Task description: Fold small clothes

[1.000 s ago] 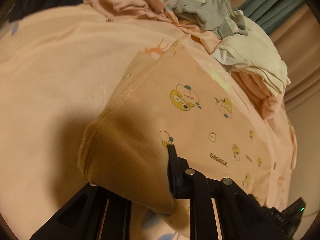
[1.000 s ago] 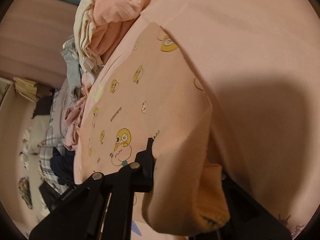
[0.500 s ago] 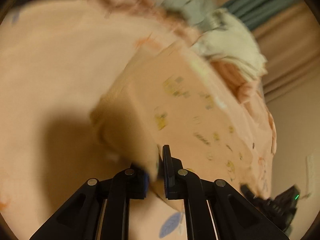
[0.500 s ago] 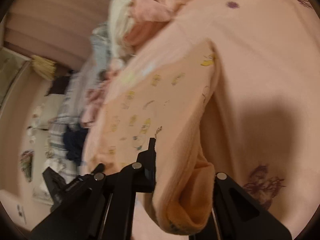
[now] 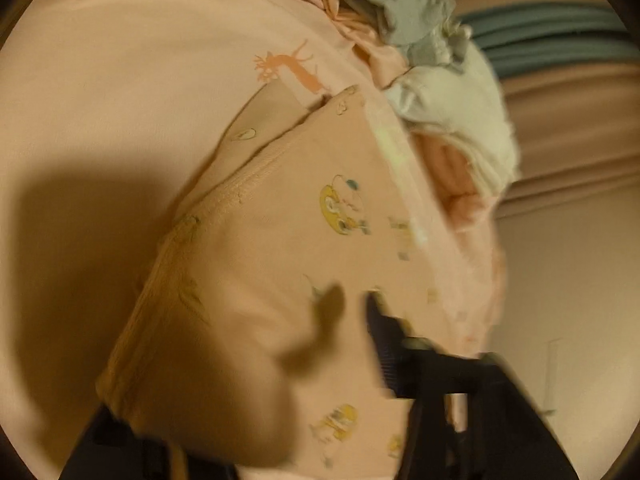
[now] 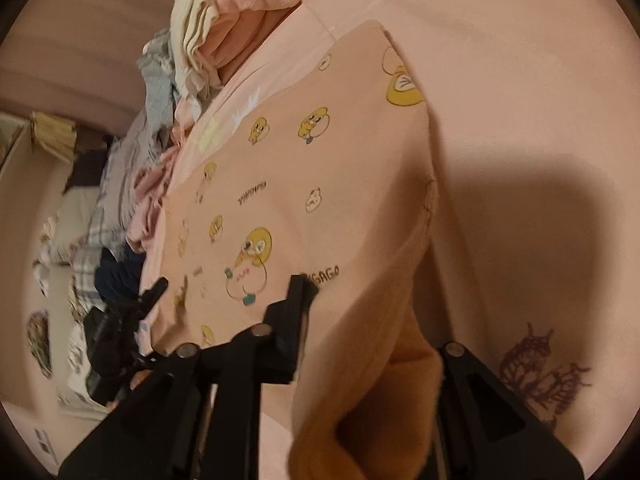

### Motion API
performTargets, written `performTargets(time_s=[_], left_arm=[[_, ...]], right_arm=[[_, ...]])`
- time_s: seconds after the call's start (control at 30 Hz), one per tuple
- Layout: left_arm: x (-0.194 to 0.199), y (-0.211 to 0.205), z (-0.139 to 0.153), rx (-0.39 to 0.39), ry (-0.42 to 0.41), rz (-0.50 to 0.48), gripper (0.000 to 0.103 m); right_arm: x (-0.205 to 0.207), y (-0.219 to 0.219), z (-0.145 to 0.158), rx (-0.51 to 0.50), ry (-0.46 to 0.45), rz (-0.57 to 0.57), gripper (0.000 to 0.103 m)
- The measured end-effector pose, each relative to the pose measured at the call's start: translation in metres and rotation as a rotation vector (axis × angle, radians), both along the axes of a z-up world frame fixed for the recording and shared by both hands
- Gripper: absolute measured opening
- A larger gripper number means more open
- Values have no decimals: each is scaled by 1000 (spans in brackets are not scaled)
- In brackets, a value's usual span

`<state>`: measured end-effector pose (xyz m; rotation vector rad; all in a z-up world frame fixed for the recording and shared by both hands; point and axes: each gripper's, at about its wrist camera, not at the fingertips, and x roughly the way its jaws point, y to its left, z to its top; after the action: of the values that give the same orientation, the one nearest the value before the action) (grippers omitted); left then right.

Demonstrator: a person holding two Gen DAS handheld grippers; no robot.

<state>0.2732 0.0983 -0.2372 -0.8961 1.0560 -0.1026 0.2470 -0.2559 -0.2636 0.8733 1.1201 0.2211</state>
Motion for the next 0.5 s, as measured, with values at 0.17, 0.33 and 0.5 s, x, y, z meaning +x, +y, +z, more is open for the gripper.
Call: performTargets(time_s=[0.17, 0.33, 0.5], left_arm=[[-9, -14, 11, 166, -3, 77, 14], [-46, -30, 40, 279, -79, 57, 9], [-79, -41, 58, 234, -137, -1, 9]], right_arm=[[4, 2, -2, -18, -39, -14, 10], [-6, -24, 10, 134, -87, -19, 9], [-31, -47, 35, 161, -155, 0, 9]])
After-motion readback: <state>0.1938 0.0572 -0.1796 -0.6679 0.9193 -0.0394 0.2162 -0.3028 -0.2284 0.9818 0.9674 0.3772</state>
